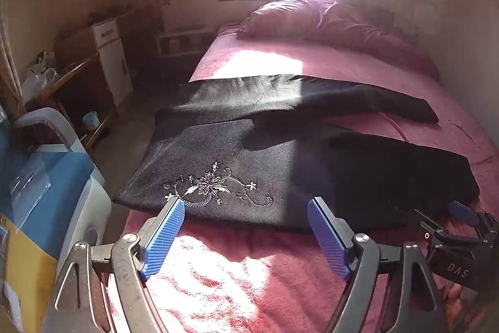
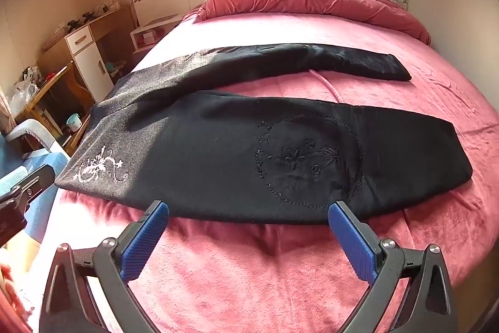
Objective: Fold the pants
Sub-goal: 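Move both grippers toward the black trousers lying on the bed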
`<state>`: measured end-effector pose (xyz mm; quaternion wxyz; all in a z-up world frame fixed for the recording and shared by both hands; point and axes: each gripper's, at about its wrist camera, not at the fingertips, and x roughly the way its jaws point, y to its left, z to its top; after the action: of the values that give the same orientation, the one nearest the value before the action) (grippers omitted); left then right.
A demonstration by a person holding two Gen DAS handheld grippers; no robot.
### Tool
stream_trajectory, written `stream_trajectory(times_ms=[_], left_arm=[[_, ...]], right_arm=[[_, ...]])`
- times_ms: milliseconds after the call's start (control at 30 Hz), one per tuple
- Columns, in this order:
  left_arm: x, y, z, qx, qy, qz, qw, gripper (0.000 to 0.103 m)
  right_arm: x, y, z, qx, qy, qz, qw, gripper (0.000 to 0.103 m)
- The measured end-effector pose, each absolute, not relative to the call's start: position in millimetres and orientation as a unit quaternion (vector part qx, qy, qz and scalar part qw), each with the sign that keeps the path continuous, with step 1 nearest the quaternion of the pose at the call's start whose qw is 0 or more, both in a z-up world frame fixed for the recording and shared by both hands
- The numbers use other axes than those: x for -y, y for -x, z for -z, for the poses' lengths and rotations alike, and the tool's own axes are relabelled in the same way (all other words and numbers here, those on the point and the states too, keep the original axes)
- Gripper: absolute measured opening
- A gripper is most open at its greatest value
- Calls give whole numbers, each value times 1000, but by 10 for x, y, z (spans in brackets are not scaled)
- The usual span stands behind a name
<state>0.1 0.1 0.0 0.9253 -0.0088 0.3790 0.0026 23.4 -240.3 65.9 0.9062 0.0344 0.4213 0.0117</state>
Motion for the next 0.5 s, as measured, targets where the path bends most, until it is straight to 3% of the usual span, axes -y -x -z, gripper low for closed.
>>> stream_trajectory(times_ms=[500], left_arm=[[16, -3, -36, -375, 8, -4, 927, 83]], right_arm=[[2410, -202, -690, -417, -32, -8, 908, 103]])
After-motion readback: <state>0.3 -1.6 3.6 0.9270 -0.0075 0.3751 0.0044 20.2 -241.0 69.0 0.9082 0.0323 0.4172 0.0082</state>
